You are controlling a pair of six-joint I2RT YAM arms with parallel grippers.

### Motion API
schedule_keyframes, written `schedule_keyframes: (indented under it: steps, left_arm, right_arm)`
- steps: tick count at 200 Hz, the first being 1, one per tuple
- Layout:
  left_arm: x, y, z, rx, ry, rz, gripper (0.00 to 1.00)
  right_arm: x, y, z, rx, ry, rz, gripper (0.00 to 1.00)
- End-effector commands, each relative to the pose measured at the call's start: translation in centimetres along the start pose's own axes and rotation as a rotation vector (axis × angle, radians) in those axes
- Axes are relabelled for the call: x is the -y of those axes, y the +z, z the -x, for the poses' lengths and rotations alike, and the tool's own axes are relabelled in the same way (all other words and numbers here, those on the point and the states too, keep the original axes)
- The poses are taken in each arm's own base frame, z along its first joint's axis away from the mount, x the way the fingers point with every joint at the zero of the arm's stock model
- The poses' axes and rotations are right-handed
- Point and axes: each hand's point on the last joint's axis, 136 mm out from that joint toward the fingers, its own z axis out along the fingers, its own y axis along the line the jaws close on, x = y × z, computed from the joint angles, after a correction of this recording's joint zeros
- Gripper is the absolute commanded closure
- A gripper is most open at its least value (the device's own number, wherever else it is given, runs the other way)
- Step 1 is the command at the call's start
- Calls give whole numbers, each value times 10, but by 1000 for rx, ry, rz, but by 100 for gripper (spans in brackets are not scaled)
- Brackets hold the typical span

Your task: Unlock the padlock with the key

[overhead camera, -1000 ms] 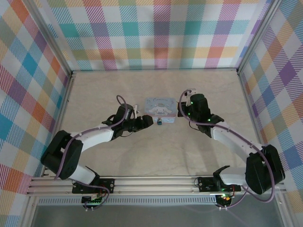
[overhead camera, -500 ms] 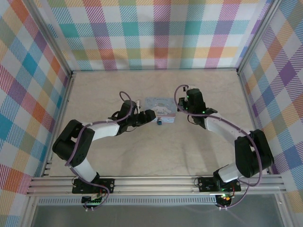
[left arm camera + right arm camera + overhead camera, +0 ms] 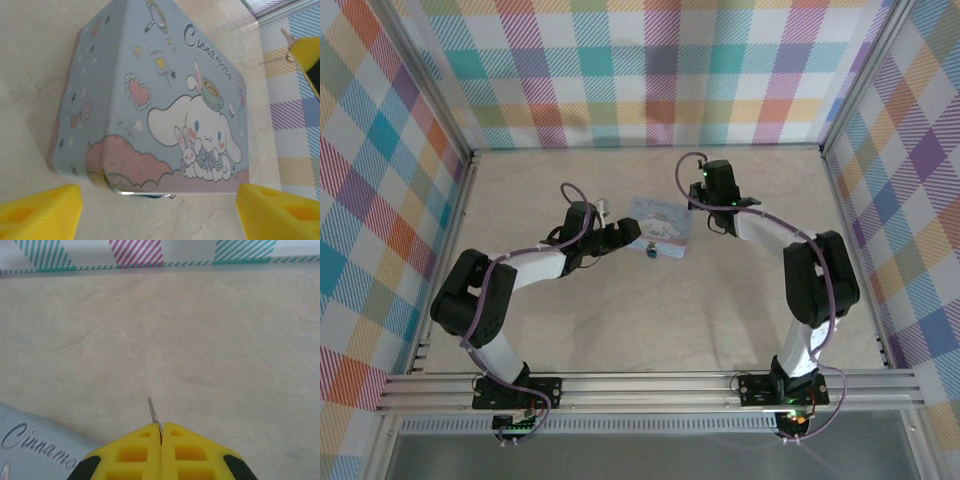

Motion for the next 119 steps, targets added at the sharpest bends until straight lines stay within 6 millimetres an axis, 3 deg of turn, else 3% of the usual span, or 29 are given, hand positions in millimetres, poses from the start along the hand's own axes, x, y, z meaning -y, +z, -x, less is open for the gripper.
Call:
schedule_keyframes:
  steps: [1,53,119]
  left_arm:
    - [6,-6,-17,-29,67,-39,2]
    - [22,0,-42,22,273,-144,0]
    - [27,25,-52,17,388,-201,1]
  right_arm:
    - [-1,16,0,-36,-41,-2,100]
    - [-21,48,2,-102,-57,83,100]
    - [-42,84,-11,-213,-23,164,100]
